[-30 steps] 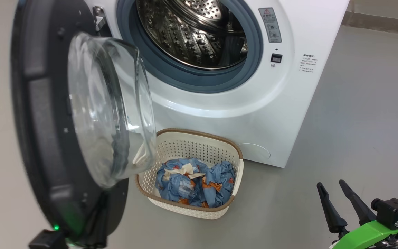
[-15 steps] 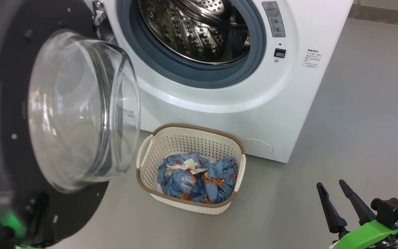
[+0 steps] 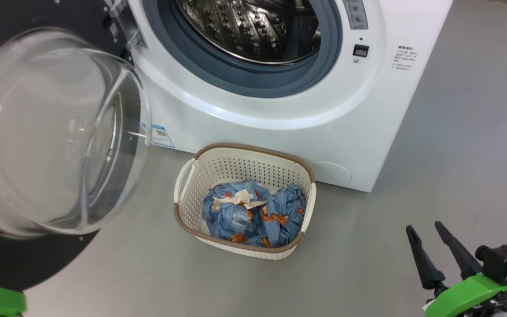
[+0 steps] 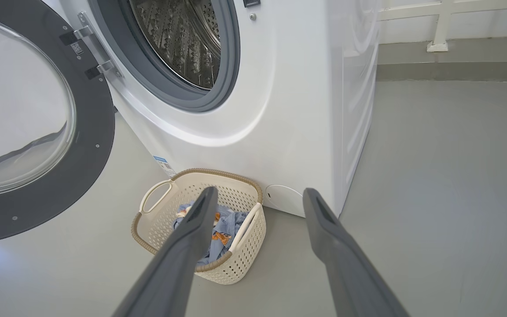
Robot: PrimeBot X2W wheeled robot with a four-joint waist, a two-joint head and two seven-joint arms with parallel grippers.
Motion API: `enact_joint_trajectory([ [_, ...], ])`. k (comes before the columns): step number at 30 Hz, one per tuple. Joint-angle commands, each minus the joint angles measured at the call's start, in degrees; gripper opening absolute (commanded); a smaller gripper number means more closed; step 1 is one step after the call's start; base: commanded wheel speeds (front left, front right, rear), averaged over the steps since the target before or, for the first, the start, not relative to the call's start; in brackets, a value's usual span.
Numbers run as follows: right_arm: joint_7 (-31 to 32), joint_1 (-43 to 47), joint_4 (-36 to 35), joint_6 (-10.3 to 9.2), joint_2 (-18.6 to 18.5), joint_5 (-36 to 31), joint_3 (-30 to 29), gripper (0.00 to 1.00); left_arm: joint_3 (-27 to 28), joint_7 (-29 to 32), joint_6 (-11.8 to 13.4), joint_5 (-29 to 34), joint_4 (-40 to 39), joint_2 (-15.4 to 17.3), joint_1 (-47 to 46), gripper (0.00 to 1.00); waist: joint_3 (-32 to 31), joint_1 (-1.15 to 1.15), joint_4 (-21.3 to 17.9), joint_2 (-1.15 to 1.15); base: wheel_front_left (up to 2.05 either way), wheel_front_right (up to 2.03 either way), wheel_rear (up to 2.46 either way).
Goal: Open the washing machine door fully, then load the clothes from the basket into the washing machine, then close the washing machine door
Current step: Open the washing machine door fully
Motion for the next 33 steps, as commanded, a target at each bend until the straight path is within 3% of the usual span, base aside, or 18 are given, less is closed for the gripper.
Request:
enact_joint_trajectory([
  [1,-0.7,-1.83,-1.48,0.09,-0.99,-0.97,1.58,1.0,4.27,-0.36,0.26,0.82,-0.01,3.2,-3.35,0.0,0.8,0.0,-0.05,0.0,0.0,0.0,0.0],
  [20,-0.7,-5.88,-1.64,0.09,-2.52,-1.91,2.4,1.0,19.84,-0.37,-4.87,8.97,19.12,9.59,-19.45,0.0,7.41,0.0,-0.9,0.0,0.0,0.0,0.0],
  [33,-0.7,-7.92,-1.72,0.09,-3.34,-2.45,2.72,1.0,25.41,-0.37,-6.77,13.27,28.06,13.38,-26.62,0.0,10.75,0.0,-1.81,0.0,0.0,0.0,0.0],
])
